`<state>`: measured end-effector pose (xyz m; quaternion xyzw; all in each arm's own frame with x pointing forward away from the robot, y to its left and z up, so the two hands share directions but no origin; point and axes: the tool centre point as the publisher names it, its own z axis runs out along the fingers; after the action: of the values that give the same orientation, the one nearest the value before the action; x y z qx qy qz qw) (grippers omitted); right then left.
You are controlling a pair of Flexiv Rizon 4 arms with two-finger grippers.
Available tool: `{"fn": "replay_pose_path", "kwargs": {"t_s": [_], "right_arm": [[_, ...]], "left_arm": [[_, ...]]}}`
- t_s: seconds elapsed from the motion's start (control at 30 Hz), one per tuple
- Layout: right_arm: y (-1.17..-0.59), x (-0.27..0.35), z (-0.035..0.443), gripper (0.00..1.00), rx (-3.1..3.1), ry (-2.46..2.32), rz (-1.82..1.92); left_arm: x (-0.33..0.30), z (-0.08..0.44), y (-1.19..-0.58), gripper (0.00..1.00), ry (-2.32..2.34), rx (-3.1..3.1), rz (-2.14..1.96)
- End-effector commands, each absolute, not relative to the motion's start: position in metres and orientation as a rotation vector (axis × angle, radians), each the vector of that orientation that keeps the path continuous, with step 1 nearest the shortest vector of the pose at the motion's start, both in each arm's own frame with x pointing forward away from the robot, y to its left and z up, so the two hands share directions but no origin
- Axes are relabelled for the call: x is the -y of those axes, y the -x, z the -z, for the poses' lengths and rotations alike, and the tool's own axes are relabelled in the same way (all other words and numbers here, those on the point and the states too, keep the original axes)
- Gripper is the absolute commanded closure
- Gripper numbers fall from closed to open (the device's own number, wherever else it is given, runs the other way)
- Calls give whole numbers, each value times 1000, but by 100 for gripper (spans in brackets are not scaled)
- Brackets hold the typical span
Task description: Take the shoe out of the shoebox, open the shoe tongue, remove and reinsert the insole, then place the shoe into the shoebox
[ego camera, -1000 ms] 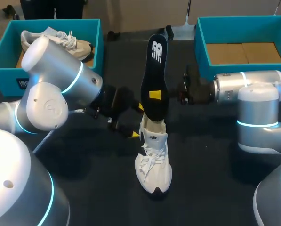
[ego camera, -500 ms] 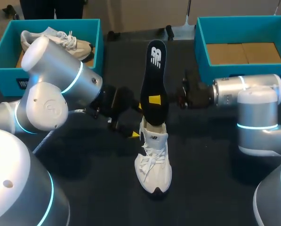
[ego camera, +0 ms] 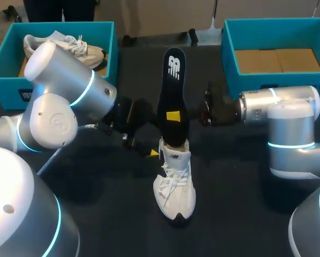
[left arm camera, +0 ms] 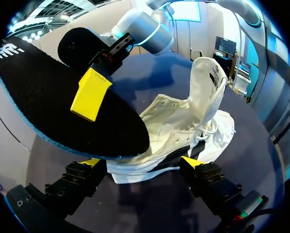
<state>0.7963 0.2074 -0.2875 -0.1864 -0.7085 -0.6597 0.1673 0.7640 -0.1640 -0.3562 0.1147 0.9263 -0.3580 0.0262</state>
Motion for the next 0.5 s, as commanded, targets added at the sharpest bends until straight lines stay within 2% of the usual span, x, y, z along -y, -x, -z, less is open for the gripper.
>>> {"fn": "replay_pose_path", "kwargs": {"t_s": [0.03,0.5], "right_arm": [[-794,-210,294,100,2018,535,1876],[-781,-208,314,100,2034,554,1815]], "left_arm": [[164,356,-764,0,-355,-2863,1102],[164,356,-764,0,-355,-2863,1102]]}}
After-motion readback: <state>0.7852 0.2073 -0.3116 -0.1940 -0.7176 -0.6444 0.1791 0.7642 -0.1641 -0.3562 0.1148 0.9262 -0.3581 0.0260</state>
